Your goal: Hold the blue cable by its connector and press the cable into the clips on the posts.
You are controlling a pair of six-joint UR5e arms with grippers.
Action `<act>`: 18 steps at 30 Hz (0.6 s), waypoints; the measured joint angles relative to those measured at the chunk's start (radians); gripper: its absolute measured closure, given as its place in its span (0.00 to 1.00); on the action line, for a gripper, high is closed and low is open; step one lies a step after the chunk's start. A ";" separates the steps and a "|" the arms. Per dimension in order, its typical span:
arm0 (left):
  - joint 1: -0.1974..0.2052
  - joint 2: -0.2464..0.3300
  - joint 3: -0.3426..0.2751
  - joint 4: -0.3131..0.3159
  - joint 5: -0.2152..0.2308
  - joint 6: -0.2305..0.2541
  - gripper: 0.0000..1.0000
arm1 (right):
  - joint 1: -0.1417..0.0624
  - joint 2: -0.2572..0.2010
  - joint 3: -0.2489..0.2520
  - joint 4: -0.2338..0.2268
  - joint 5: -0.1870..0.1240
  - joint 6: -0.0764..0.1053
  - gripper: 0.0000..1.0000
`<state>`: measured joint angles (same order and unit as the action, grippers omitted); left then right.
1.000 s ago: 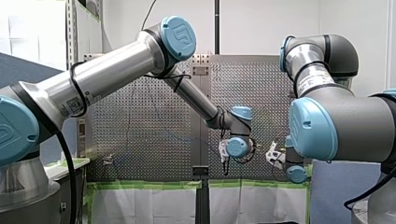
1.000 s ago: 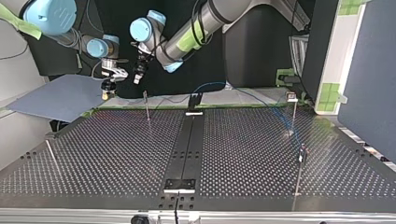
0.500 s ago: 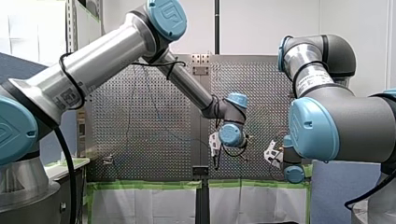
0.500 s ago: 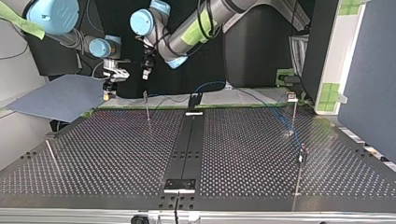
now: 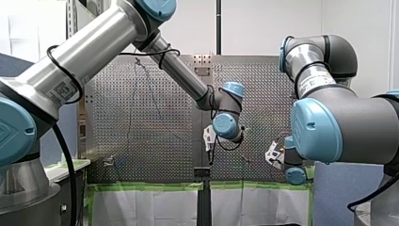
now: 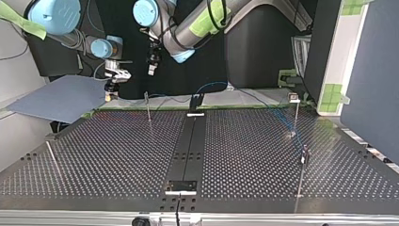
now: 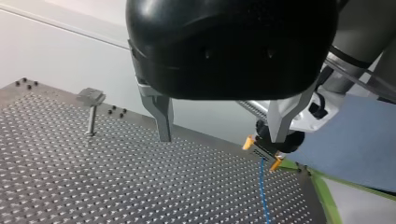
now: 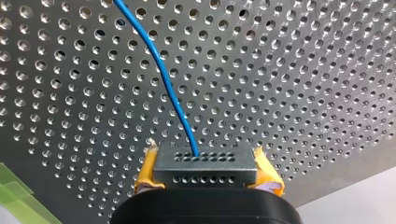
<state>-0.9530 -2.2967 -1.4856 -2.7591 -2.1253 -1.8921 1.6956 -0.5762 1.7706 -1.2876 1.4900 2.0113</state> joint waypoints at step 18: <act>0.046 0.153 -0.154 0.142 -0.005 -0.146 0.00 | 0.019 0.000 0.000 0.000 0.000 0.000 1.00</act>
<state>-0.9066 -2.1433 -1.6391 -2.6175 -2.1305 -2.0379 1.7150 -0.5762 1.7705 -1.2873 1.4902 2.0114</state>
